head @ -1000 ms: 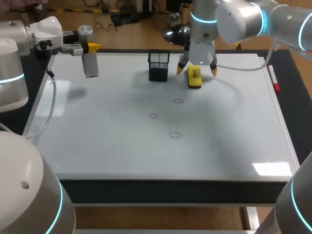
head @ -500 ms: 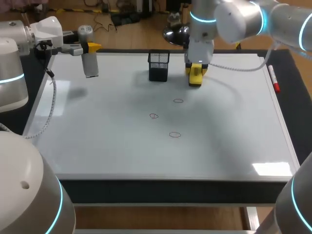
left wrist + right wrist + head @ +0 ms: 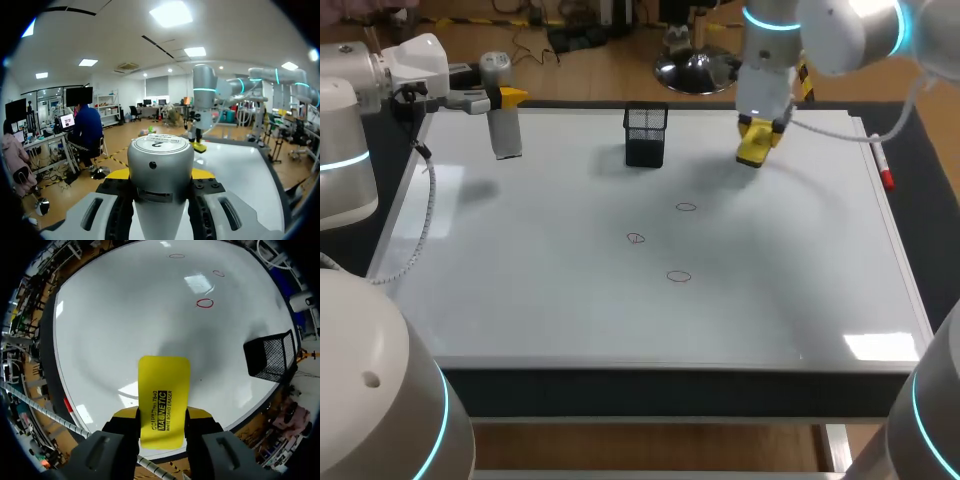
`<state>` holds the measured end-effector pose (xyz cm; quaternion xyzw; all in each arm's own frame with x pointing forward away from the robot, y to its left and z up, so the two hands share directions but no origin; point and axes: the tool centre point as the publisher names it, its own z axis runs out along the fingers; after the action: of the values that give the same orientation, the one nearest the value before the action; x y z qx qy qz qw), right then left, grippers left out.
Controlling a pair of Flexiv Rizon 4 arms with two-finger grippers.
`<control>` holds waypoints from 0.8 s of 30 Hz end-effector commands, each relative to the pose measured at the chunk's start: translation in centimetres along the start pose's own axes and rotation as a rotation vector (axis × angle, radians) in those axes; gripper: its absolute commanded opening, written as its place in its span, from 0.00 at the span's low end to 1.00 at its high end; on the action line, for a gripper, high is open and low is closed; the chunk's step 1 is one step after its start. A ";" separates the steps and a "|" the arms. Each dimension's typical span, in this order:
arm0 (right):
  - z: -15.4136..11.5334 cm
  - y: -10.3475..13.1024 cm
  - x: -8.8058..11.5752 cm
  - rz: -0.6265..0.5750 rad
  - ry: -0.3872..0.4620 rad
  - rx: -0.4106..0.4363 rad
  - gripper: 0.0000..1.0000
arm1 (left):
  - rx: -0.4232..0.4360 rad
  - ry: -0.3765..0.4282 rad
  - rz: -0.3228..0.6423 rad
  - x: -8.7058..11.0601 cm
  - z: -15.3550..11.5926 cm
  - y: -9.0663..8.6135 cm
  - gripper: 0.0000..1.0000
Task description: Pick up the inspection probe, press it on each red-marked spot on the whiteboard one by one, put down the probe, pick up the eraser, and wipe off all the red marks.
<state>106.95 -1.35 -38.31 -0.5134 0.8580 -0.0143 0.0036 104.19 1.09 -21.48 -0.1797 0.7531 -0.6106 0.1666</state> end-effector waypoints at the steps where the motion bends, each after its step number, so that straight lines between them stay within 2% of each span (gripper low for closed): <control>1: -0.8 -0.2 3.5 0.056 -0.019 0.000 0.00 | 0.001 -0.001 0.001 0.0 0.0 -0.1 0.00; 15: -0.4 0.4 11.0 0.248 -0.028 -0.024 0.00 | 0.001 -0.001 0.001 0.0 0.0 -0.1 0.00; 21: 0.1 0.9 13.1 0.290 -0.014 -0.040 0.00 | 0.001 -0.001 0.001 0.0 0.0 -0.1 0.00; 24: 0.3 1.1 13.5 0.298 -0.017 -0.050 0.00 | 0.001 -0.001 0.001 0.0 0.0 -0.1 0.00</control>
<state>100.13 -12.23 -38.56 -0.3792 0.9252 0.0089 -0.0059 104.19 1.09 -21.48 -0.1797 0.7531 -0.6106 0.1667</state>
